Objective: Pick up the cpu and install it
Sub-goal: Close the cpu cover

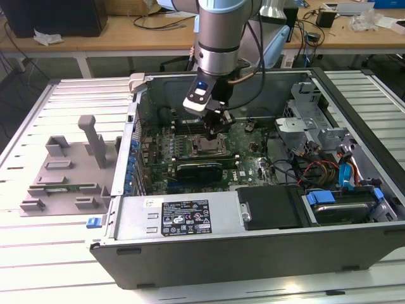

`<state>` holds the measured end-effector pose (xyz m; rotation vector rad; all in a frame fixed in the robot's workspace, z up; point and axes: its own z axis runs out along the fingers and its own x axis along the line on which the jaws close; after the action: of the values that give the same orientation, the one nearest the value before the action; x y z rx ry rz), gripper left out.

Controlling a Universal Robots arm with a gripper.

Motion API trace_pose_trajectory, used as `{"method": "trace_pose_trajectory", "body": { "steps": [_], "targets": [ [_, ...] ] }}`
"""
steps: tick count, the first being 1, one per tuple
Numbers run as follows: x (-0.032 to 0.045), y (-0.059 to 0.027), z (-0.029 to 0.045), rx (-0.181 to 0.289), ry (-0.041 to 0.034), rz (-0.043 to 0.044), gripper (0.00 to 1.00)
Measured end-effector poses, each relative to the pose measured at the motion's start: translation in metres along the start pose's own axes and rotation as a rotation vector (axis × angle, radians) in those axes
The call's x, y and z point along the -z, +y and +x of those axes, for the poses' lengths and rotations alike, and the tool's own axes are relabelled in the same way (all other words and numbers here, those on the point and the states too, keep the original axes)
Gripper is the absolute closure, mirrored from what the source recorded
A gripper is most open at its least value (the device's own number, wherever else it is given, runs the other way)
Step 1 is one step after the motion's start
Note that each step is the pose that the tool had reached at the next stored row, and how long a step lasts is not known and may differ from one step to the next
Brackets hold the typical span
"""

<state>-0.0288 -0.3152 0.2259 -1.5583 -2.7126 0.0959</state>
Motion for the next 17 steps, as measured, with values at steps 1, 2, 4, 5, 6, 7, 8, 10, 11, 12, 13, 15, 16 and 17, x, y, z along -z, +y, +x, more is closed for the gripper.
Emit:
{"method": "trace_pose_trajectory", "body": {
  "steps": [1, 2, 4, 5, 6, 7, 8, 10, 11, 12, 13, 15, 16, 17],
  "targets": [
    [0.0, 0.0, 0.0, 0.023, -0.0014, -0.0005, 0.89],
    [-0.0001, 0.0, 0.0, 0.042, -0.0025, -0.0009, 0.89],
    [-0.0001, 0.0, 0.0, 0.083, -0.0049, -0.0017, 0.89],
    [-0.0002, 0.0, 0.0, 0.108, -0.0063, -0.0022, 0.89],
    [-0.0002, 0.0, 0.0, 0.128, -0.0075, -0.0027, 0.89],
    [-0.0002, 0.0, 0.0, 0.162, -0.0096, -0.0033, 0.89],
    [-0.0003, 0.0, 0.0, 0.2, -0.0119, -0.0041, 0.89],
    [-0.0004, 0.0, 0.0, 0.271, -0.016, -0.0055, 0.89],
    [-0.0004, 0.0, 0.0, 0.303, -0.0179, -0.0062, 0.89],
    [-0.0005, 0.0, 0.0, 0.344, -0.0204, -0.0071, 0.89],
    [-0.0005, 0.0, 0.0, 0.365, -0.0215, -0.0074, 0.89],
    [-0.0007, 0.0, 0.0, 0.42, -0.0248, -0.0086, 0.89],
    [-0.0008, 0.0001, 0.0, 0.453, -0.0267, -0.0092, 0.89],
    [-0.001, 0.0001, 0.0001, 0.486, -0.0287, -0.0099, 0.89]
  ]
}}
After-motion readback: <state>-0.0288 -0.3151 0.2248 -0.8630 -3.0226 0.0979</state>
